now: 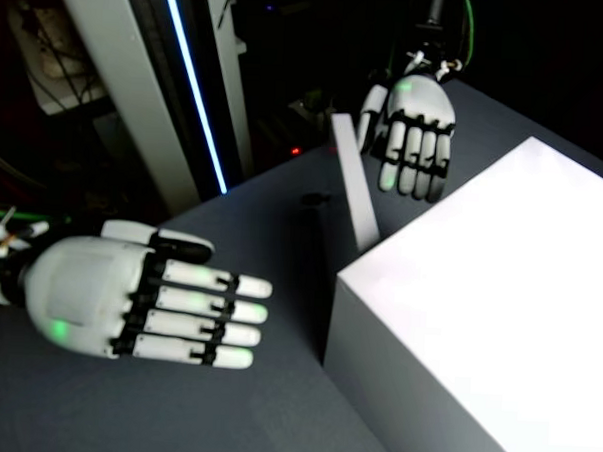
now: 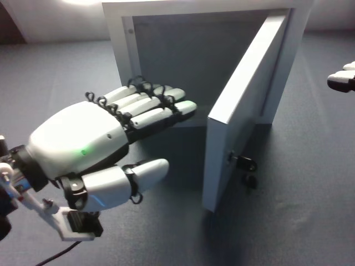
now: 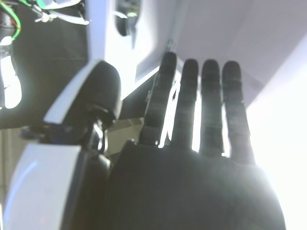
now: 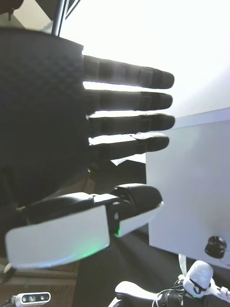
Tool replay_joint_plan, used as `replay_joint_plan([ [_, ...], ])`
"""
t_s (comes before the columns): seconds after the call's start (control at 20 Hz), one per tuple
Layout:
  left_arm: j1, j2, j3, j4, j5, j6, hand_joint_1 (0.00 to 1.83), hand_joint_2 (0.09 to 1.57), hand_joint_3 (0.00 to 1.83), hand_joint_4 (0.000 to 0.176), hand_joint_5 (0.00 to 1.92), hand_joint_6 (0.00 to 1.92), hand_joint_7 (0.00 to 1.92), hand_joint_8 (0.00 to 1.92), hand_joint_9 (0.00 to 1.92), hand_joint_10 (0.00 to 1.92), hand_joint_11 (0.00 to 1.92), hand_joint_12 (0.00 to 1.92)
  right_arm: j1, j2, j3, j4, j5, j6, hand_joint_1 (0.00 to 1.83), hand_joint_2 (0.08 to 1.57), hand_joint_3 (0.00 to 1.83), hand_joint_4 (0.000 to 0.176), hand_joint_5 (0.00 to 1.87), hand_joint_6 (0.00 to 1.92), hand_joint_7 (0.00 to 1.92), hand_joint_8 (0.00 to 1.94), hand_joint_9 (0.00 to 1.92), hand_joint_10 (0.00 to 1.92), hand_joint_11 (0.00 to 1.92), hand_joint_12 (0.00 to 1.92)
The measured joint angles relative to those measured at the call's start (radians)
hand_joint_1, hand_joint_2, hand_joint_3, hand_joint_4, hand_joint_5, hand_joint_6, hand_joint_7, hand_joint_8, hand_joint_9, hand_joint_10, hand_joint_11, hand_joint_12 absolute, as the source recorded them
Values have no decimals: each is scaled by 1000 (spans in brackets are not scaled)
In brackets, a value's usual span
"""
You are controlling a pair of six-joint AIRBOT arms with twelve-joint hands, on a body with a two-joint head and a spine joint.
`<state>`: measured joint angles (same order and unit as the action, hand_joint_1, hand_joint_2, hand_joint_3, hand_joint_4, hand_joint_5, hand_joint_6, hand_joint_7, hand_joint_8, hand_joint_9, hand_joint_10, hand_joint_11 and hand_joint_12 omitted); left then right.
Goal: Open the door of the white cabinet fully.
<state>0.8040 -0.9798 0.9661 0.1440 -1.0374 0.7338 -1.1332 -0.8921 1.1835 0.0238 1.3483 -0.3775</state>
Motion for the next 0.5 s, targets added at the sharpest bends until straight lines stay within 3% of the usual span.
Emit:
replay_joint_plan([
  [0.5, -103, -51, 31, 175, 91, -89, 0, 1571, 203, 0, 159, 3, 159, 5, 157, 5, 63, 294, 0, -3, 2, -1, 0, 2, 505, 1369, 0, 0, 352, 3, 348, 1, 281, 1, 262, 6],
])
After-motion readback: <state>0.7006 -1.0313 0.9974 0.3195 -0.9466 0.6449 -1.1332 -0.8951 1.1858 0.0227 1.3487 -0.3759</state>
